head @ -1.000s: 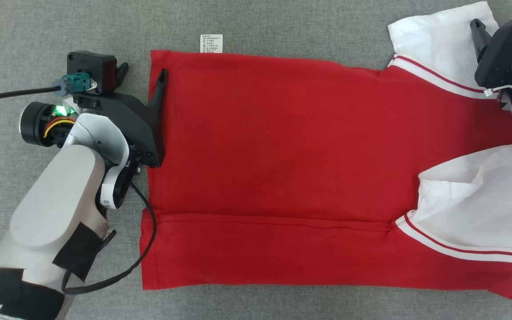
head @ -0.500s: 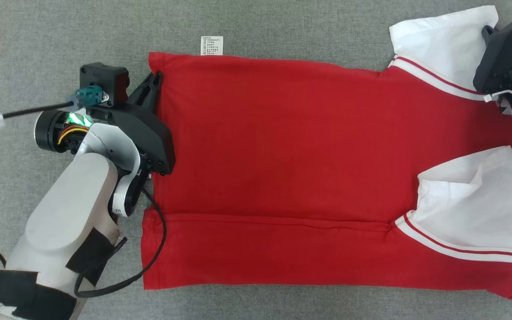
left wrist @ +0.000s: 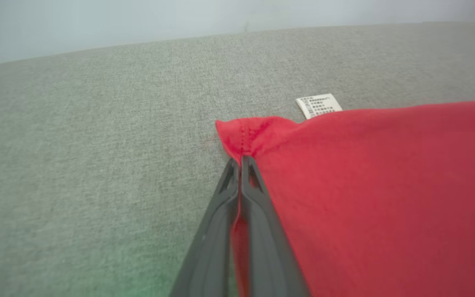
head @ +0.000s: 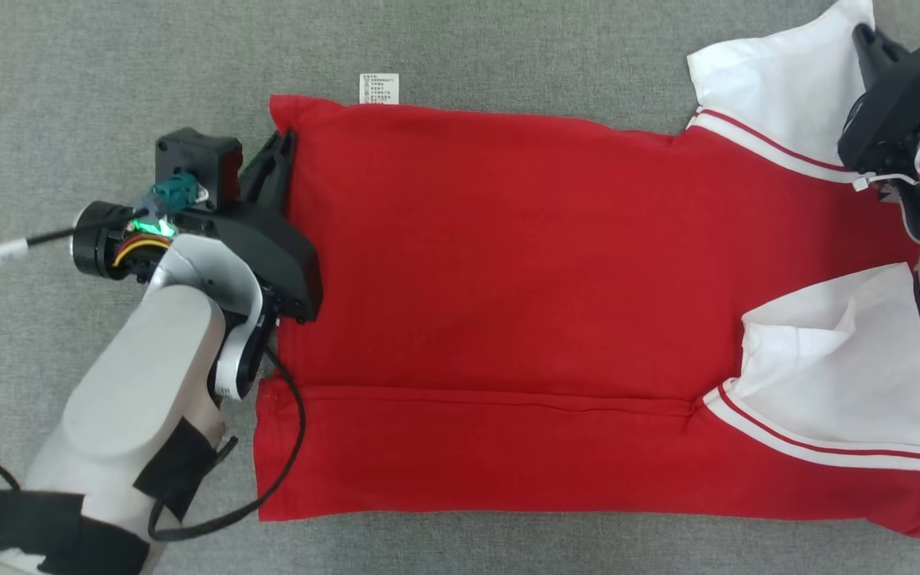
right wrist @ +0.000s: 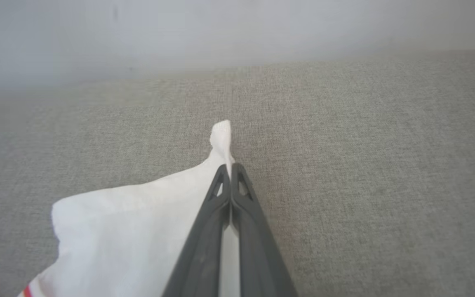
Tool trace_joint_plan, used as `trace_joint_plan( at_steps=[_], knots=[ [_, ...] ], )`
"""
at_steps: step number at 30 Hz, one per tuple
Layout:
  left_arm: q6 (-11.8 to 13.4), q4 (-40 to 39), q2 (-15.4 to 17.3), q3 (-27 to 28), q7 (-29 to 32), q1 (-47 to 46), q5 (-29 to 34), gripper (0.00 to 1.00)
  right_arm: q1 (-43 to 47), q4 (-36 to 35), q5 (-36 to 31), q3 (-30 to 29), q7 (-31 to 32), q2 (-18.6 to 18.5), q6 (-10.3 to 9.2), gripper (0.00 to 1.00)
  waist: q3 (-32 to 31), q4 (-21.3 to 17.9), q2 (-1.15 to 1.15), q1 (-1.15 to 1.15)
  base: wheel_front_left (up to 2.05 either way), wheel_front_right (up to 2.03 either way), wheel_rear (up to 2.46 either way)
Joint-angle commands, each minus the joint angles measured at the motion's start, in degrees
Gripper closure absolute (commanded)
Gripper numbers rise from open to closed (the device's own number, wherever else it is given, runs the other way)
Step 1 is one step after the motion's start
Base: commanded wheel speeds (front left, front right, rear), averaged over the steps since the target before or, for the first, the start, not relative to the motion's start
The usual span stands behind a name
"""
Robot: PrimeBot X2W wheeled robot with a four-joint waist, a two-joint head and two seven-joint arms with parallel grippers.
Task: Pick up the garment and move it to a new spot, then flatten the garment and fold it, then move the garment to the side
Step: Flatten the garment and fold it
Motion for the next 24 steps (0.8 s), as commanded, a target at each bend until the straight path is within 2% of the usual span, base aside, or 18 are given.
trace_joint_plan(
  at_steps=[1, 11, 24],
  knots=[
    [-0.2, -0.2, 0.1, -0.2, -0.5, 1.3, 0.6, 1.0, 1.3, -0.8, 1.1, 0.4, -0.6, -0.8, -0.14, 1.0, -0.3, 0.2, -0.01, -0.01, 0.0, 0.0, 0.0],
    [0.0, -6.7, 2.4, -0.5, -7.1, 7.0, 1.3, 1.0, 13.6, -18.0, 13.6, 4.5, -3.7, -7.5, -0.14, 1.0, -3.1, -0.3, -0.01, -0.01, 0.0, 0.0, 0.0],
    [2.1, -12.2, 5.1, 0.0, -14.6, 15.4, 2.2, 1.0, 33.1, -37.3, 24.8, 3.8, -10.5, -11.3, -0.13, 1.0, -7.1, -1.5, -0.01, -0.01, 0.0, 0.0, 0.0]
  ],
)
